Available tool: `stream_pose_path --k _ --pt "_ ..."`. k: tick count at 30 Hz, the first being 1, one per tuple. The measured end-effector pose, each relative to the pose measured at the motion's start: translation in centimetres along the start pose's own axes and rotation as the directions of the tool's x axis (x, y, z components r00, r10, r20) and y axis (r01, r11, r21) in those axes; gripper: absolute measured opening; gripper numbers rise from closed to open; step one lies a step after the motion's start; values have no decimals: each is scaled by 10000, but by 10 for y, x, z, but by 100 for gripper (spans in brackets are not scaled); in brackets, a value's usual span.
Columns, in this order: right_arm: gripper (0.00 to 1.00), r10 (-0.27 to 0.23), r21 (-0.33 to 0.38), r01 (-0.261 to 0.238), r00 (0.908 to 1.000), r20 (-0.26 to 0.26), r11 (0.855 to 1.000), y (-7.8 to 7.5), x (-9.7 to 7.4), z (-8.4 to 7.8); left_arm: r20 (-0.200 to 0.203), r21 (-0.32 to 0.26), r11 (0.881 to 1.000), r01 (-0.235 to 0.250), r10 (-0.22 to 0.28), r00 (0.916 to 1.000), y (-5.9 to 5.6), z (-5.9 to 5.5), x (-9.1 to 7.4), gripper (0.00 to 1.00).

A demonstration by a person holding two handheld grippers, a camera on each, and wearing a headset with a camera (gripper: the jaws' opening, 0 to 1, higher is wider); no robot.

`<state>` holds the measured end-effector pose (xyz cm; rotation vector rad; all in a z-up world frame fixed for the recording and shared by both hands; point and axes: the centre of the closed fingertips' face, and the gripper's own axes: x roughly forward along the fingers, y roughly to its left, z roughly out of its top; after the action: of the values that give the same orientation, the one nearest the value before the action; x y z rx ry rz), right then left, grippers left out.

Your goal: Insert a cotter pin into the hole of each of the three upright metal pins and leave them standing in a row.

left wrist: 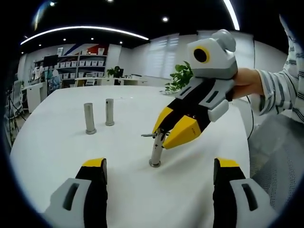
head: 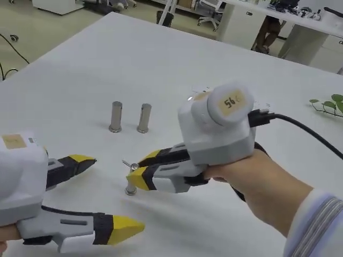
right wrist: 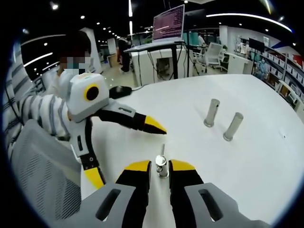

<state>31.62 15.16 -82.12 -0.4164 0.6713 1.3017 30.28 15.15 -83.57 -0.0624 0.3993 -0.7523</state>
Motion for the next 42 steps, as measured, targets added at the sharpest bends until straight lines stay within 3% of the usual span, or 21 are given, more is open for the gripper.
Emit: stream_pose_path --k 3,10,14,16,22,25,31,42 --pt "16 -44 -159 43 9999 -92 9999 0 1 -1 -24 -20 9998 184 -184 9998 -4 -1 1 96" --pt "12 -46 -357 43 10000 -88 9994 -2 1 -2 -88 -174 9998 76 -77 9999 -2 -2 2 99" --pt "12 -55 -256 56 10000 22 9997 -3 1 -2 -212 -186 9998 82 -86 9997 -2 -5 1 99" --pt "11 22 -236 -20 10000 72 9997 -3 1 -1 -586 13 10000 -48 49 9983 0 -10 0 99" --pt "10 173 -619 -148 9990 408 9980 -5 -4 6 -608 -88 9999 -68 63 9981 -3 -11 -2 99" --pt "10 257 -1047 -240 9996 152 9942 -8 -5 3 -616 15 9999 -152 152 9980 -5 -13 -2 99" --pt "10 421 -1496 -400 9991 110 9879 -15 -8 1 -722 -64 10000 -68 63 9974 -9 -17 -1 99" --pt "10 676 -2011 -672 9977 -49 9773 -29 -22 -8 -673 -196 9995 -262 248 9974 -3 -13 -4 99"
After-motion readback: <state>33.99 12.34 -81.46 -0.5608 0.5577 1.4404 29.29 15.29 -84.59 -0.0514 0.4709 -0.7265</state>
